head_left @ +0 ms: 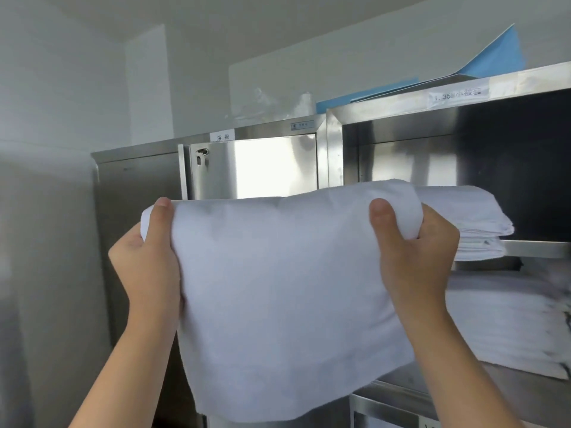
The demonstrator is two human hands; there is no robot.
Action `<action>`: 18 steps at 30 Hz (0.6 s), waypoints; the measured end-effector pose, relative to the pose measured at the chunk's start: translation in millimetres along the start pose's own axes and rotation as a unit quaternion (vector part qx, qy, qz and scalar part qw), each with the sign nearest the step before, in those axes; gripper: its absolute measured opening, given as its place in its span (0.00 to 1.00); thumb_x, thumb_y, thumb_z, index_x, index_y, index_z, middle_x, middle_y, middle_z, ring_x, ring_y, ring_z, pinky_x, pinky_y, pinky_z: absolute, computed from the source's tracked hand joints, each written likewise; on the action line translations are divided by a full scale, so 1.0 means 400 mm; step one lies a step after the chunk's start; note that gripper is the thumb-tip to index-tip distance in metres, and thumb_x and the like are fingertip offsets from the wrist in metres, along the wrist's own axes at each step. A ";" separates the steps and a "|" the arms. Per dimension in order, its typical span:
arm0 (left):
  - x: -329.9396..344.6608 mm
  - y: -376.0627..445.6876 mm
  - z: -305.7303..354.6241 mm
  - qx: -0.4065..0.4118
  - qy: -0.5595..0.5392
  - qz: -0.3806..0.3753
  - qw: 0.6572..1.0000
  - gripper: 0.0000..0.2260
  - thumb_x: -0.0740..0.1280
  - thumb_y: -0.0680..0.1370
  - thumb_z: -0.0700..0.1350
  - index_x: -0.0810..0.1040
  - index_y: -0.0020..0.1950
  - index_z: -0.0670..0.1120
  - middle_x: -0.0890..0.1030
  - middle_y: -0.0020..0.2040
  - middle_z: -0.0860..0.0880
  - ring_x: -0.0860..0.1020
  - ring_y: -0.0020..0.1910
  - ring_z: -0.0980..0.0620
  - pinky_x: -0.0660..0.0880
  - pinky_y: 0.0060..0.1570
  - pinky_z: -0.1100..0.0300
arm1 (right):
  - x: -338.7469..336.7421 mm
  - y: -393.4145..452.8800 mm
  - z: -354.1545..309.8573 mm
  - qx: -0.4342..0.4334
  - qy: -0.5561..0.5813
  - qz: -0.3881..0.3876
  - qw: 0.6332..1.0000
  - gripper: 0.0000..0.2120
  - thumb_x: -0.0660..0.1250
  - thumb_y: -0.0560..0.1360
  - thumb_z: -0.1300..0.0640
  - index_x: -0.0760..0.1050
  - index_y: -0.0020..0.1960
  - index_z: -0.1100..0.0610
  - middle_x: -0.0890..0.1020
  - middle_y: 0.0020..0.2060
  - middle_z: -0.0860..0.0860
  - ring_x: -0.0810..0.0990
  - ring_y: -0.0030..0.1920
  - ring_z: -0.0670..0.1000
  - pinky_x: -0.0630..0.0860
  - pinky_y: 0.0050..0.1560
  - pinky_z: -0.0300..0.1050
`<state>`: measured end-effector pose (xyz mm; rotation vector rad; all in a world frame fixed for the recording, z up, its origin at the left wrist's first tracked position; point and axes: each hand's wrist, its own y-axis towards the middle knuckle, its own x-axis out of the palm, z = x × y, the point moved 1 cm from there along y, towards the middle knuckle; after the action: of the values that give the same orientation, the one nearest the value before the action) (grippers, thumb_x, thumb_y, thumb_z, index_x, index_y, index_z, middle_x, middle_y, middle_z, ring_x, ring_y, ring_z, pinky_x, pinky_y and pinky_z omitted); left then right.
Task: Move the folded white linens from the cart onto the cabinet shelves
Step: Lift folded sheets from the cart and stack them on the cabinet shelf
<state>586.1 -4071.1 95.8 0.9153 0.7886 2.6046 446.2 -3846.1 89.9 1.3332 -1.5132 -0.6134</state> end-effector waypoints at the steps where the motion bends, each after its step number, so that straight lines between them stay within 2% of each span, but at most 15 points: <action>1: -0.020 0.011 0.005 0.002 0.004 0.003 1.000 0.29 0.70 0.74 0.56 0.71 0.45 0.27 0.60 0.38 0.42 0.57 0.39 0.42 0.55 0.34 0.53 | 0.020 -0.010 -0.002 0.003 0.010 -0.003 1.000 0.23 0.68 0.71 0.42 0.58 0.29 0.51 0.65 0.22 0.42 0.63 0.25 0.42 0.60 0.28 0.31; 3: -0.059 0.027 0.017 0.001 0.011 0.018 1.000 0.29 0.70 0.75 0.56 0.64 0.39 0.30 0.56 0.37 0.42 0.55 0.38 0.39 0.53 0.35 0.50 | 0.056 -0.031 -0.006 0.008 0.035 -0.009 0.999 0.24 0.70 0.72 0.45 0.57 0.29 0.50 0.63 0.22 0.42 0.62 0.25 0.42 0.59 0.27 0.31; 4: -0.079 0.031 0.023 0.002 0.016 0.029 0.999 0.29 0.70 0.75 0.55 0.58 0.35 0.35 0.54 0.38 0.42 0.54 0.37 0.40 0.52 0.36 0.50 | 0.075 -0.041 -0.009 0.012 0.046 -0.012 0.999 0.24 0.70 0.72 0.47 0.57 0.29 0.51 0.63 0.22 0.42 0.61 0.25 0.42 0.58 0.27 0.31; 6: -0.116 0.036 0.039 0.008 0.027 0.047 0.999 0.28 0.70 0.76 0.54 0.50 0.36 0.45 0.52 0.37 0.43 0.53 0.36 0.44 0.51 0.35 0.50 | 0.111 -0.061 -0.014 0.017 0.058 -0.020 0.998 0.24 0.70 0.72 0.47 0.57 0.29 0.51 0.63 0.21 0.42 0.62 0.25 0.42 0.58 0.27 0.30; 7: -0.135 0.038 0.047 0.012 0.035 0.053 0.998 0.28 0.70 0.76 0.54 0.50 0.37 0.47 0.52 0.36 0.45 0.53 0.36 0.45 0.51 0.35 0.51 | 0.129 -0.073 -0.015 0.019 0.065 -0.024 0.997 0.24 0.70 0.72 0.48 0.57 0.29 0.50 0.63 0.21 0.41 0.62 0.25 0.42 0.58 0.27 0.30; 11: -0.202 0.056 0.069 0.032 0.046 0.076 0.995 0.28 0.70 0.76 0.53 0.50 0.36 0.47 0.54 0.30 0.52 0.53 0.32 0.49 0.52 0.33 0.52 | 0.193 -0.117 -0.020 0.033 0.103 -0.040 0.993 0.23 0.70 0.74 0.51 0.59 0.28 0.48 0.64 0.22 0.41 0.63 0.25 0.41 0.60 0.28 0.32; 15: -0.262 0.068 0.085 0.060 0.083 0.111 0.989 0.28 0.70 0.74 0.54 0.51 0.36 0.44 0.53 0.33 0.47 0.54 0.36 0.44 0.52 0.35 0.50 | 0.246 -0.153 -0.026 0.054 0.138 -0.060 0.987 0.23 0.69 0.73 0.47 0.58 0.29 0.50 0.62 0.24 0.43 0.61 0.27 0.41 0.59 0.27 0.35; 18: -0.300 0.072 0.087 0.056 0.105 0.127 0.985 0.29 0.71 0.73 0.55 0.59 0.35 0.34 0.55 0.36 0.41 0.56 0.37 0.42 0.54 0.37 0.45 | 0.277 -0.176 -0.024 0.063 0.155 -0.074 0.983 0.25 0.70 0.74 0.48 0.57 0.30 0.53 0.62 0.25 0.44 0.60 0.27 0.41 0.58 0.27 0.35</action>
<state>698.2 -4130.2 75.8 0.8266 0.9338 2.9442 495.9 -3966.3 70.7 1.5696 -1.2222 -0.3840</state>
